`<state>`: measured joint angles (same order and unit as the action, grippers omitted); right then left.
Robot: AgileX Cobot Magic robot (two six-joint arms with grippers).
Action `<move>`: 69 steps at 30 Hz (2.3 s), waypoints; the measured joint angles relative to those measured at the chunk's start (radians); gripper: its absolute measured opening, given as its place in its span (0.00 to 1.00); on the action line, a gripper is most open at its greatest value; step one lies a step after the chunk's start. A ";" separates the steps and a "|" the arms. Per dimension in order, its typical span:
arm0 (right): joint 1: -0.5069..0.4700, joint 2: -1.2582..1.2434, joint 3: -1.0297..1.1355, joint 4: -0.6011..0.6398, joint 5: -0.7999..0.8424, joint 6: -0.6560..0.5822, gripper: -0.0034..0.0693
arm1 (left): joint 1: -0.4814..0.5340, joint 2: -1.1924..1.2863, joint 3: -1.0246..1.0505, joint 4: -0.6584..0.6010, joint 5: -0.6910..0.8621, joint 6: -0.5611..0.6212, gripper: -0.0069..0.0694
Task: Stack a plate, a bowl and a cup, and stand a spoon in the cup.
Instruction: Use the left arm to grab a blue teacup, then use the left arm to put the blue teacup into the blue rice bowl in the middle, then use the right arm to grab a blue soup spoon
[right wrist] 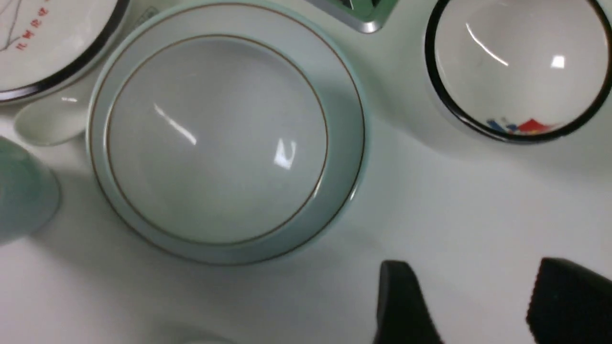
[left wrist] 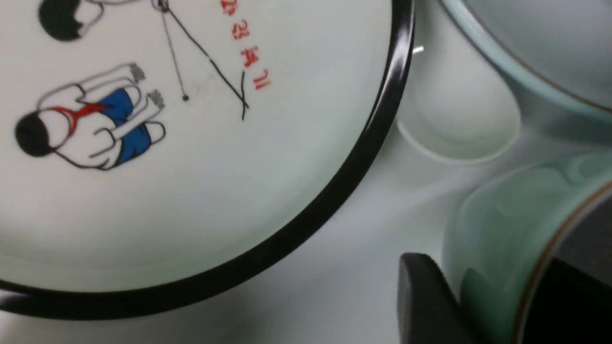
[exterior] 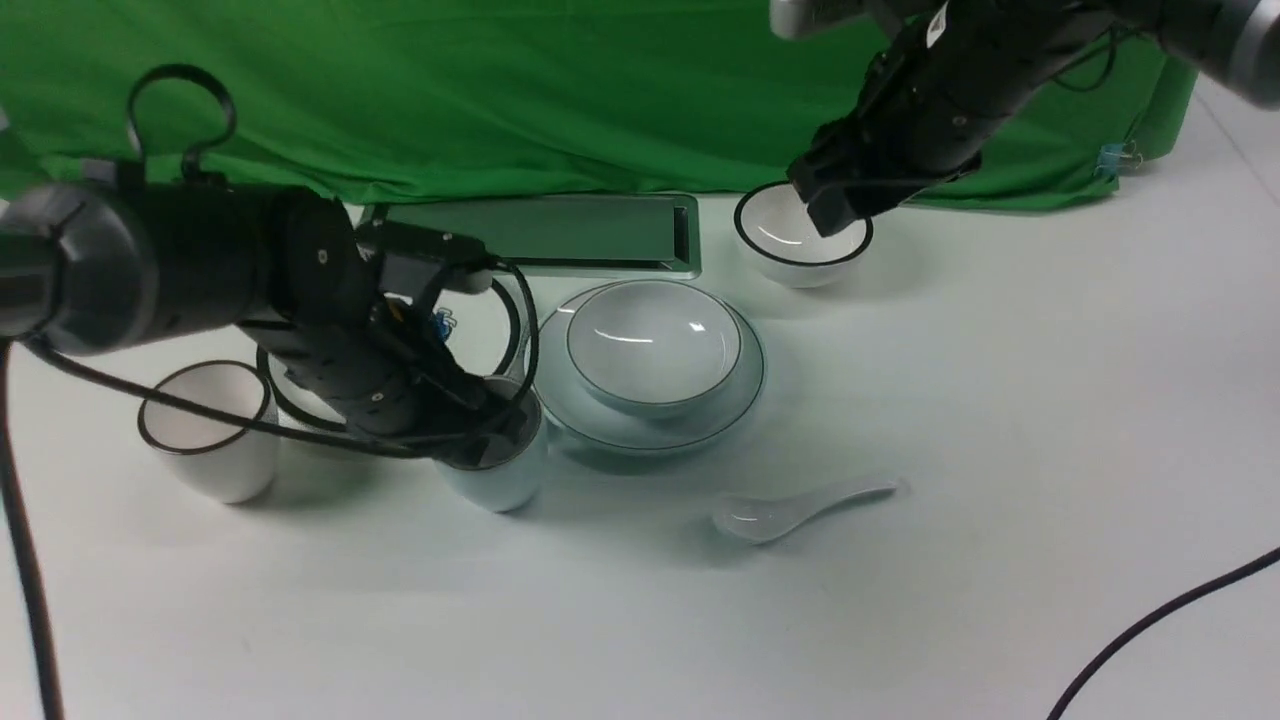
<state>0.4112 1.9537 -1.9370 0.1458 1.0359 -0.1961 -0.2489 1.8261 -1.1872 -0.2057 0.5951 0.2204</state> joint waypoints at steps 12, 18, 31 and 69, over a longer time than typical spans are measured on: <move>0.081 -0.254 0.222 -0.006 0.110 0.016 0.59 | -0.130 0.013 -0.366 -0.015 0.119 0.020 0.08; 0.083 -0.269 0.492 -0.063 -0.035 0.053 0.59 | -0.131 0.199 -0.553 0.021 0.163 0.020 0.08; 0.084 -0.266 0.702 -0.066 -0.360 0.272 0.59 | -0.131 0.337 -0.707 0.056 0.258 -0.011 0.43; 0.175 -0.014 0.729 0.067 -0.682 0.205 0.07 | 0.168 -1.034 0.381 0.231 0.070 -0.119 0.21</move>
<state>0.5867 1.9400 -1.2081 0.2128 0.3542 0.0086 -0.0805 0.7925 -0.8062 0.0257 0.6653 0.1011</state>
